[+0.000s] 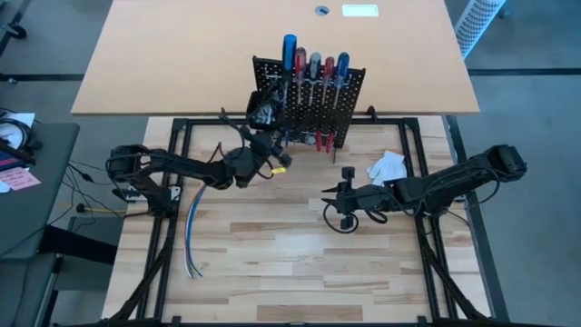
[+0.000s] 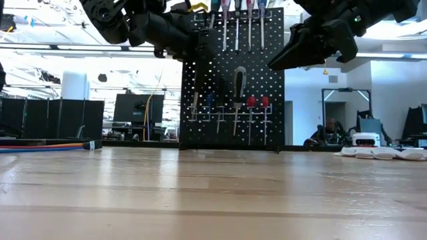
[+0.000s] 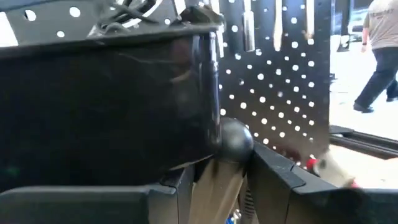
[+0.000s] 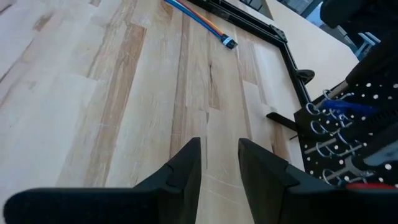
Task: Hang tools onto peg board
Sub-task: Hang the black screwdriver on the black pegboard
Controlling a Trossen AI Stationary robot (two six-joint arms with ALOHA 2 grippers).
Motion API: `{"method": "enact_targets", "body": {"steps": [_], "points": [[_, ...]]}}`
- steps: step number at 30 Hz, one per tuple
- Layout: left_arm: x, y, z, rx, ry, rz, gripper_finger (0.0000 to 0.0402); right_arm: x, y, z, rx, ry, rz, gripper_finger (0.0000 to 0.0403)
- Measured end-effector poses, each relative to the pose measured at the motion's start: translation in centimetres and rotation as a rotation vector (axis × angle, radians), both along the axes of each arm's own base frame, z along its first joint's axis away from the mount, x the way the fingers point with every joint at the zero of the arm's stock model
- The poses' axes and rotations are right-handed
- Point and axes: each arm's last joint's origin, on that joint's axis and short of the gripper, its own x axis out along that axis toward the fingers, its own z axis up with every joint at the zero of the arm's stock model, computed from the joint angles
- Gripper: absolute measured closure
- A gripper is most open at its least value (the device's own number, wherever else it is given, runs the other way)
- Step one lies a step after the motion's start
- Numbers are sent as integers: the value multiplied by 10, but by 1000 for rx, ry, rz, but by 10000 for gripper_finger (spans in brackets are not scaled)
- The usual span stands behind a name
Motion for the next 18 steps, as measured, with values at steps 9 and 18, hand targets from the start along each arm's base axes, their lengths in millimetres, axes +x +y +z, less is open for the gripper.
{"method": "enact_targets", "body": {"steps": [9,18], "points": [[-7,10,-12,-67,-72,-44,288,0,0,0,2,-1,-1,290],[-7,11,-13,-63,-55,-45,269,0,0,0,2,-2,-1,290]]}}
